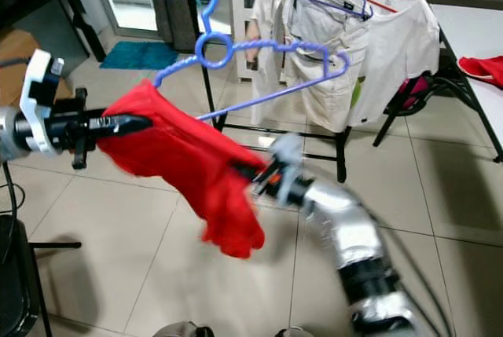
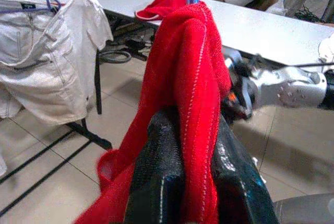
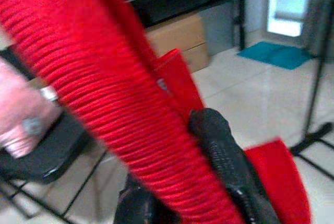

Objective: Hang hanger

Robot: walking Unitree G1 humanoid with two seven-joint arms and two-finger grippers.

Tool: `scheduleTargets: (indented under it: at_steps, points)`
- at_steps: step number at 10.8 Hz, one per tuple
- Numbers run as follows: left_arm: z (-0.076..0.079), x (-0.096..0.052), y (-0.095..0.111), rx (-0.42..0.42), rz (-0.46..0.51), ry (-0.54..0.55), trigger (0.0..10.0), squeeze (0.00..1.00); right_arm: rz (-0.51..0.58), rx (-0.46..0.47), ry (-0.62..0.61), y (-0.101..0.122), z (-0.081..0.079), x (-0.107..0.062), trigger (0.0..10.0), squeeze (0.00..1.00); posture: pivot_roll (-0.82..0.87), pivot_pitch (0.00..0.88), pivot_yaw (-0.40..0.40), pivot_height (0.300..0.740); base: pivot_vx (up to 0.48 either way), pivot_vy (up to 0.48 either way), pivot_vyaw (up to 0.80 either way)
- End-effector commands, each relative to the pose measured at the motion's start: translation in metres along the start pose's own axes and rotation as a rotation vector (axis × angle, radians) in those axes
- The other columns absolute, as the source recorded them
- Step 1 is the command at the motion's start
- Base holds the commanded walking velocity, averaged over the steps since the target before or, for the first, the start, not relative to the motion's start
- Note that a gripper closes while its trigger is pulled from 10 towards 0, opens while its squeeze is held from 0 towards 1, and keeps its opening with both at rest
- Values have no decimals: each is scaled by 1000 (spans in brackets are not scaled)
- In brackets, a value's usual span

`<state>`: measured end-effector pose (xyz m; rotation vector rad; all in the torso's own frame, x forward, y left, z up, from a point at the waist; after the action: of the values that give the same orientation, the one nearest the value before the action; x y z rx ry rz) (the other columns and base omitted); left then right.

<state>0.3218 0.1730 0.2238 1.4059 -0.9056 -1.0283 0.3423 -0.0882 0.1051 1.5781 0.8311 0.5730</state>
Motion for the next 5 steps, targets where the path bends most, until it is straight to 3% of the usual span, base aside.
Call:
scheduleTargets:
  at_steps: [1,5]
  points:
    - [1,-11,14,50,24,28,0,0,11,13,-150,0,30,-17,0,0,3,43,84,740,0,0,0]
    - [7,-20,0,31,-14,62,0,0,75,6,-492,17,87,-51,0,0,1,30,88,740,0,0,0]
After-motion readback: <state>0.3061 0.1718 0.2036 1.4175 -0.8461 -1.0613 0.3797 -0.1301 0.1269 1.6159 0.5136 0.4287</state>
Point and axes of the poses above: a point about 5 cm out from each wrist's last joint towards the gripper, its own x axis pointing out of the wrist towards the gripper, its own y axis along the axis of the wrist's last joint, z = x × y, the point moved 5 cm from there along x, pointing out of the wrist towards the gripper, and after that the axes turned 2 degrees about x, right-handed, at the moved point
